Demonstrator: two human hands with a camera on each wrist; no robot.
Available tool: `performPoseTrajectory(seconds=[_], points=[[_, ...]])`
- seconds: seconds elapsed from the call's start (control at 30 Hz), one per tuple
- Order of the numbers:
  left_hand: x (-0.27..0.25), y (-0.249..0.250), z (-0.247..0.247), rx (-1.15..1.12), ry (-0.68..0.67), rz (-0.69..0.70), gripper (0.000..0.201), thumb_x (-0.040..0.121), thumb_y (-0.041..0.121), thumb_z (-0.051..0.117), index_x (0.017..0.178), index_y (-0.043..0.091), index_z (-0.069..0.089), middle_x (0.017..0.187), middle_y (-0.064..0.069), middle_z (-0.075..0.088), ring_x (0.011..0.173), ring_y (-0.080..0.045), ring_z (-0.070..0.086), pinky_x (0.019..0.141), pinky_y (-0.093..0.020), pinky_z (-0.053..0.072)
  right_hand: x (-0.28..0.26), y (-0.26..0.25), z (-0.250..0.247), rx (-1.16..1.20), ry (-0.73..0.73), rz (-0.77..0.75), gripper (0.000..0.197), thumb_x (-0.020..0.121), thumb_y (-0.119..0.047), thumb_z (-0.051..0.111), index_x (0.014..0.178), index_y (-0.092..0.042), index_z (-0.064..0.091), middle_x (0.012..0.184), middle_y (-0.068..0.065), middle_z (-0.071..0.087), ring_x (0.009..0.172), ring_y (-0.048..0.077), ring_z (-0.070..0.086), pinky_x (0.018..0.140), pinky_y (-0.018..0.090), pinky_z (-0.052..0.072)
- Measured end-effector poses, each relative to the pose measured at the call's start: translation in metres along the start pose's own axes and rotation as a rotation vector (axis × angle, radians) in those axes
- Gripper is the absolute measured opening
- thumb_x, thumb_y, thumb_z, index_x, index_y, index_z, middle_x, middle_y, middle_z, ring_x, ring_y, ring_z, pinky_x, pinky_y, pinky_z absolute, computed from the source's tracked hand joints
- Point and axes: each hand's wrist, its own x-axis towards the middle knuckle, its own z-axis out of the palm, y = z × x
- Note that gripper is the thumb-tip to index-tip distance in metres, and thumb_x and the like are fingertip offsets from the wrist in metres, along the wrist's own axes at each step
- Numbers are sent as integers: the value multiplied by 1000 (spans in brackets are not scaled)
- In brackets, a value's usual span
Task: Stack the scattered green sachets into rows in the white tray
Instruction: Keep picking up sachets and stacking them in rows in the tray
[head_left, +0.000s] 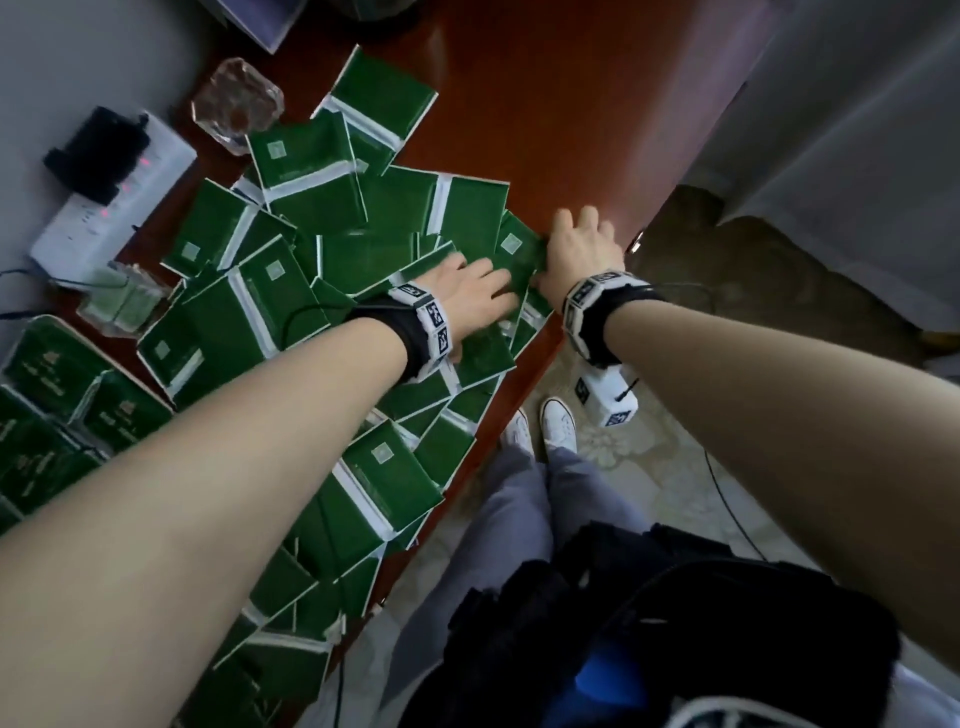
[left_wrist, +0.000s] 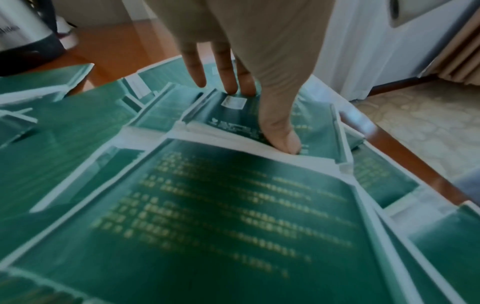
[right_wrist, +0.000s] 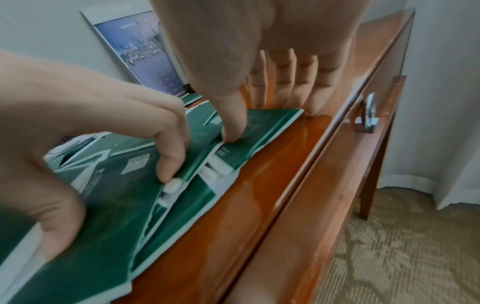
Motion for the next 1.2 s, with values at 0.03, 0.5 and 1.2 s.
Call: performPoseTrajectory(seconds=[0.03,0.5,1.2], points=[[2,-2,1,19,5,11,96,62,46,86,139,19,36,136,-6,40,124,-26,40,97,-43,39,3,-4,1,9,-8,12,55,84,-23,75,126,-8,42,128,15,45,117,38,47,93,49,46],[12,-13,7,50,72,101,103,51,62,85,133,20,40,126,2,47,116,-21,43,91,-39,37,21,-9,-3,49,-142,77,28,87,-18,68,96,-10,42,89,9,49,77,31,54,64,34,43],[101,-113,-75,-672,33,-676,57,81,49,74,125,21,51,121,-1,59,113,-25,57,99,-45,37,192,56,-128,-151,-259,-155,16,86,-19,62,99,-13,55,85,8,61,70,26,62,63,38,59]])
